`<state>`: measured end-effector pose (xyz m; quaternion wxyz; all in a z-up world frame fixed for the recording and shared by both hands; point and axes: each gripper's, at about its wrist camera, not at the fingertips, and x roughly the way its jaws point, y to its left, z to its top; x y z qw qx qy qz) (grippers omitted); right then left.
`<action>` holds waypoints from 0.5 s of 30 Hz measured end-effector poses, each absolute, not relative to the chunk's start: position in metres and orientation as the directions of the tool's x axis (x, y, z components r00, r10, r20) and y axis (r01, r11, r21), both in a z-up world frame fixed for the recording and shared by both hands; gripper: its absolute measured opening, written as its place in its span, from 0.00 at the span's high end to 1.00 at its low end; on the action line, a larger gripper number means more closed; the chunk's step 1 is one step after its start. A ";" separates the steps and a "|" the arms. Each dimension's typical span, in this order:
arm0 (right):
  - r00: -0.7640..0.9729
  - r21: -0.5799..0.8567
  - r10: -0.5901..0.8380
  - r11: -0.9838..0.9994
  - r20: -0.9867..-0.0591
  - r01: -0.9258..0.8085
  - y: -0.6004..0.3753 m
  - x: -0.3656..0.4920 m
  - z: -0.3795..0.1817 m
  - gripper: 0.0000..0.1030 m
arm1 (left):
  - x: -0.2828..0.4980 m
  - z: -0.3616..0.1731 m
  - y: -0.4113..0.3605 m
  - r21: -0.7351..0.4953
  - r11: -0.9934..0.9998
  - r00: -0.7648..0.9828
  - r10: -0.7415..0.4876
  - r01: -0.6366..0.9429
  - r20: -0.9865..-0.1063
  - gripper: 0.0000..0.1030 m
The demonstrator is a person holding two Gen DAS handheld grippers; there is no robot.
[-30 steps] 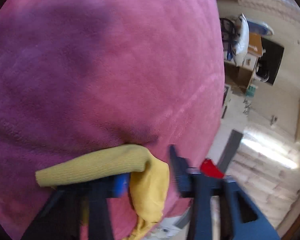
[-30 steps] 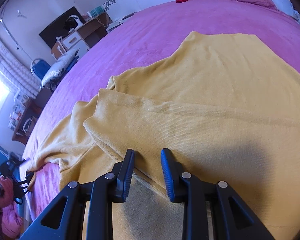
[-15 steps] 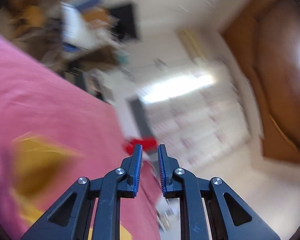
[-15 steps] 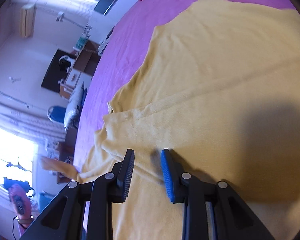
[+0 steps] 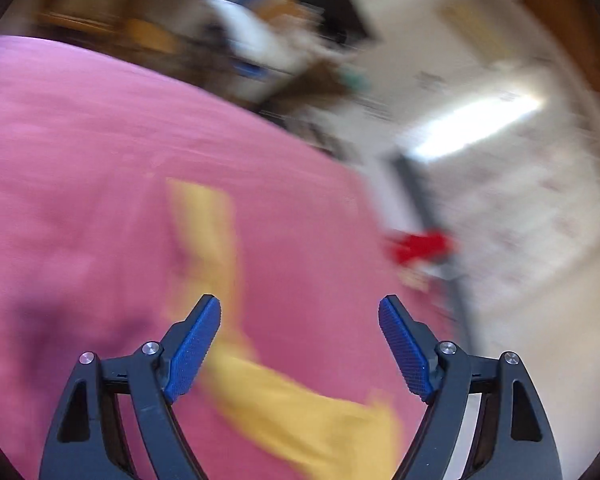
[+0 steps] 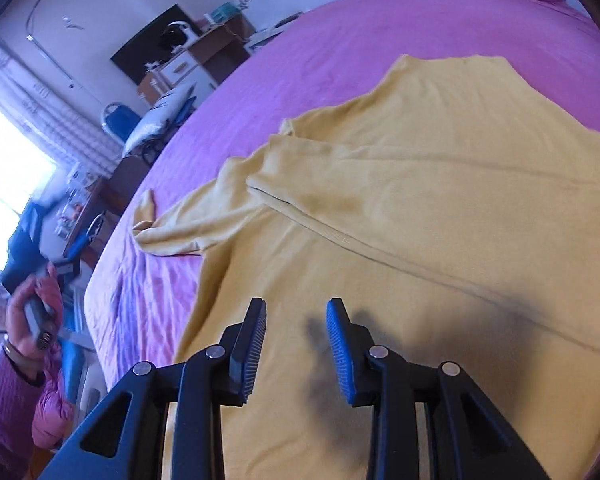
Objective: Fold clothes
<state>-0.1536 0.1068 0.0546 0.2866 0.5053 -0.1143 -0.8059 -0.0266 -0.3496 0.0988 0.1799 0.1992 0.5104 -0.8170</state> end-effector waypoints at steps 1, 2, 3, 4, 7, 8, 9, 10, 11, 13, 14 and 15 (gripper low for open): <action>-0.345 0.459 -0.557 -0.825 -0.755 0.328 0.110 -0.152 0.053 0.69 | -0.028 0.092 -0.354 -0.723 -0.438 -0.827 -0.098 0.535 -0.553 0.21; -0.361 0.441 -0.538 -0.838 -0.762 0.321 0.112 -0.157 0.053 0.69 | -0.032 0.086 -0.356 -0.682 -0.467 -0.799 -0.098 0.563 -0.593 0.21; -0.376 0.422 -0.519 -0.851 -0.768 0.314 0.114 -0.161 0.054 0.69 | -0.042 0.082 -0.352 -0.649 -0.507 -0.782 -0.084 0.567 -0.618 0.21; -0.391 0.402 -0.499 -0.863 -0.773 0.306 0.116 -0.166 0.055 0.69 | -0.053 0.080 -0.347 -0.617 -0.548 -0.765 -0.068 0.565 -0.640 0.21; -0.408 0.379 -0.463 -0.885 -0.787 0.272 0.123 -0.182 0.053 0.69 | -0.089 0.077 -0.337 -0.549 -0.623 -0.731 -0.055 0.557 -0.680 0.21; -0.394 0.397 -0.468 -0.883 -0.791 0.252 0.126 -0.187 0.049 0.69 | -0.102 0.077 -0.336 -0.533 -0.638 -0.724 -0.057 0.556 -0.687 0.21; -0.379 0.413 -0.473 -0.881 -0.795 0.232 0.129 -0.192 0.046 0.69 | -0.115 0.077 -0.335 -0.505 -0.649 -0.705 -0.070 0.570 -0.705 0.21; -0.376 0.426 -0.477 -0.879 -0.795 0.214 0.132 -0.192 0.042 0.69 | -0.128 0.078 -0.335 -0.473 -0.659 -0.684 -0.087 0.585 -0.725 0.20; -0.373 0.435 -0.482 -0.876 -0.793 0.208 0.133 -0.192 0.040 0.69 | -0.141 0.078 -0.334 -0.442 -0.667 -0.662 -0.103 0.600 -0.743 0.20; -0.365 0.452 -0.494 -0.870 -0.789 0.198 0.135 -0.191 0.034 0.69 | -0.165 0.072 -0.339 -0.315 -0.696 -0.542 -0.127 0.646 -0.831 0.21; -0.365 0.452 -0.495 -0.869 -0.788 0.201 0.135 -0.190 0.034 0.69 | -0.176 0.066 -0.340 -0.273 -0.709 -0.493 -0.120 0.650 -0.862 0.21; -0.366 0.452 -0.496 -0.868 -0.787 0.205 0.135 -0.190 0.033 0.69 | -0.180 0.061 -0.339 -0.262 -0.708 -0.477 -0.119 0.655 -0.871 0.21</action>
